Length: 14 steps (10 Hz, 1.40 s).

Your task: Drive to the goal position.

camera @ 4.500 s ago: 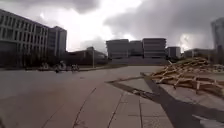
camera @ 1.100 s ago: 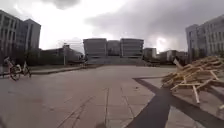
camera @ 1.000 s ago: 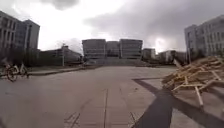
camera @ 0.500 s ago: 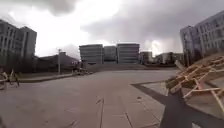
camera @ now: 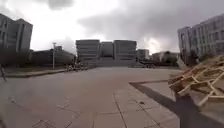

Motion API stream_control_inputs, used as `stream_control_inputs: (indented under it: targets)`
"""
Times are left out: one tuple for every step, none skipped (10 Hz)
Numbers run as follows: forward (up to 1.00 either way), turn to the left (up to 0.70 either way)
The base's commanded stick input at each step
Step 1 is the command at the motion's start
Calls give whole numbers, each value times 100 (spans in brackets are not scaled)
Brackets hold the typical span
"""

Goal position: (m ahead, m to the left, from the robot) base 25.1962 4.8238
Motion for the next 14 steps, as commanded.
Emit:
stream_control_inputs:
  targets:
    - [100, -3]
    - [100, -2]
    - [100, -2]
    - [100, -1]
    - [100, 3]
    - [100, 0]
    - [100, 5]
    - [100, 5]
    - [100, 5]
    - [100, 5]
    - [100, 5]
    - [100, 5]
    - [100, 3]
    - [100, 1]
